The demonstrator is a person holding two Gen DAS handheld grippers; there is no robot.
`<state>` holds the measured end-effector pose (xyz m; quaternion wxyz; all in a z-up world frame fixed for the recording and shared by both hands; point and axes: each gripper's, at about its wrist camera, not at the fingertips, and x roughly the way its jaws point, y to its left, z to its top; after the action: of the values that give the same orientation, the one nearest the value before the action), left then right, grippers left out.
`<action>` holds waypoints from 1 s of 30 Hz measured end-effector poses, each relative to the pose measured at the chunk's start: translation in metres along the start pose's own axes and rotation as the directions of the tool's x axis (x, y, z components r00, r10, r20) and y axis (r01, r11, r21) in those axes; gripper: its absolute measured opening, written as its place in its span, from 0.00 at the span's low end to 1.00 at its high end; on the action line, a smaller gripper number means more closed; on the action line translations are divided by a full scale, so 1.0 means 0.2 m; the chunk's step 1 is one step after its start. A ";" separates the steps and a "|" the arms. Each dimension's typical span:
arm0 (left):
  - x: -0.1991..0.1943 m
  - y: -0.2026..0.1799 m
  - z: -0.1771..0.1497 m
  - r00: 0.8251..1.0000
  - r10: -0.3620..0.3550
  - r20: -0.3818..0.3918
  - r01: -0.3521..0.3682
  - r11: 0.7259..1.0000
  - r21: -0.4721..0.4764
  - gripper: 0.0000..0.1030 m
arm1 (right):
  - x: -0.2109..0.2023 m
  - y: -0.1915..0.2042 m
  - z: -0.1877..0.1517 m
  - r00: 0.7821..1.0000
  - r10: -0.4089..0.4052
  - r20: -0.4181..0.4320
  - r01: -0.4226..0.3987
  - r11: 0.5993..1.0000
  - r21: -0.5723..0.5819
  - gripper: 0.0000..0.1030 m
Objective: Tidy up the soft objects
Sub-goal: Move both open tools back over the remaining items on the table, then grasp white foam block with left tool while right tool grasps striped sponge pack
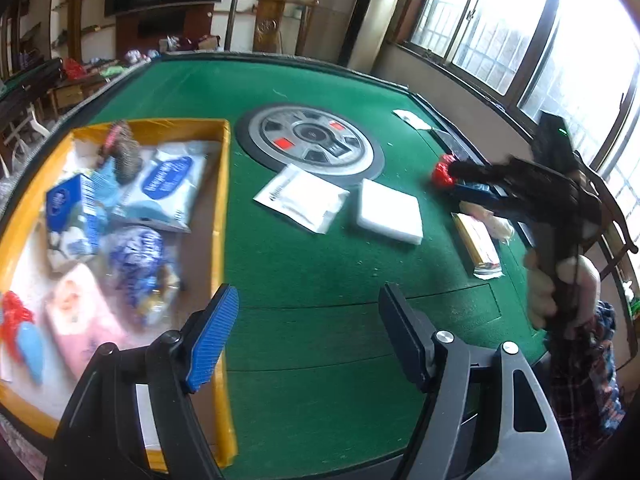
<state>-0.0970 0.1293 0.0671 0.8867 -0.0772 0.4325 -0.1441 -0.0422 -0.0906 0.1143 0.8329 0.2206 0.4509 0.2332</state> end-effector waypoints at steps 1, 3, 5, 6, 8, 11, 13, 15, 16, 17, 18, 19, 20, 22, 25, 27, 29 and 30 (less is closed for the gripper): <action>0.01 -0.01 0.00 1.000 -0.010 -0.005 0.010 1.000 -0.009 0.70 | 0.06 -0.01 0.03 1.000 0.014 -0.012 -0.014 1.000 0.019 0.63; 0.01 -0.01 0.01 1.000 -0.012 -0.008 0.012 1.000 -0.017 0.70 | 0.13 -0.02 0.06 0.999 0.019 -0.029 -0.018 0.999 0.029 0.63; 0.01 0.00 0.01 1.000 -0.004 -0.010 0.004 1.000 -0.025 0.70 | 0.23 -0.04 0.06 0.996 0.054 -0.072 -0.050 0.998 0.048 0.63; 0.01 0.00 0.01 1.000 -0.002 -0.013 0.002 1.000 -0.030 0.70 | 0.24 -0.04 0.05 0.992 0.086 -0.096 -0.081 0.995 0.059 0.63; 0.02 0.01 0.02 1.000 -0.002 -0.022 0.001 0.999 -0.039 0.70 | 0.27 -0.02 0.00 0.967 0.205 -0.155 -0.197 0.978 0.065 0.63; 0.05 0.02 0.03 0.999 0.005 -0.041 -0.007 0.999 -0.043 0.70 | 0.26 0.06 -0.10 0.849 0.447 -0.280 -0.438 0.894 0.100 0.64; 0.09 0.01 0.04 0.998 -0.002 -0.059 -0.001 0.999 -0.048 0.70 | 0.18 0.10 -0.14 0.849 0.456 -0.269 -0.461 0.886 0.046 0.64; 0.14 -0.01 0.05 0.997 -0.010 -0.072 0.008 0.999 -0.041 0.70 | 0.07 0.08 -0.13 0.884 0.430 -0.184 -0.436 0.900 0.009 0.64; 0.16 -0.04 0.06 0.997 -0.001 -0.077 -0.001 1.000 -0.024 0.70 | -0.01 0.05 -0.12 0.904 0.409 -0.122 -0.413 0.911 -0.008 0.64; 0.19 -0.06 0.07 0.996 0.007 -0.084 -0.008 1.000 -0.007 0.70 | -0.06 0.03 -0.11 0.916 0.393 -0.082 -0.396 0.918 -0.018 0.64; 0.21 -0.07 0.07 0.996 0.011 -0.092 -0.011 1.000 0.002 0.70 | -0.12 -0.01 -0.11 0.924 0.381 -0.033 -0.382 0.924 -0.019 0.64; 0.24 -0.08 0.08 0.994 0.019 -0.104 -0.018 1.000 0.009 0.70 | -0.15 -0.04 -0.10 0.926 0.377 -0.001 -0.377 0.926 -0.009 0.64; 0.27 -0.09 0.08 0.992 0.032 -0.119 -0.032 0.999 0.008 0.70 | -0.18 -0.08 -0.09 0.926 0.375 0.039 -0.376 0.926 0.014 0.64; 0.32 -0.11 0.08 0.990 0.054 -0.129 -0.053 0.999 0.008 0.71 | -0.24 -0.17 -0.09 0.925 0.366 0.100 -0.372 0.926 0.055 0.64; 0.37 -0.18 0.10 0.990 0.070 -0.120 -0.067 0.997 0.025 0.71 | -0.32 -0.25 -0.08 0.922 0.340 0.185 -0.361 0.927 0.097 0.64; 0.42 -0.23 0.11 0.989 0.092 -0.112 -0.087 0.995 0.053 0.72 | -0.38 -0.30 -0.04 0.918 0.319 0.235 -0.353 0.929 0.116 0.67; 0.48 -0.29 0.09 0.984 0.139 -0.110 -0.127 0.986 0.106 0.75 | -0.40 -0.31 -0.04 0.918 0.284 0.276 -0.328 0.936 0.129 0.68; 0.51 -0.31 0.09 0.981 0.159 -0.108 -0.145 0.981 0.127 0.78 | -0.42 -0.33 -0.04 0.922 0.258 0.288 -0.304 0.944 0.130 0.68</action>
<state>-0.0352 0.0384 0.0179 0.8710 0.0177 0.4794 -0.1058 -0.0780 -0.1905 0.1270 0.8214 0.3838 0.3166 0.2790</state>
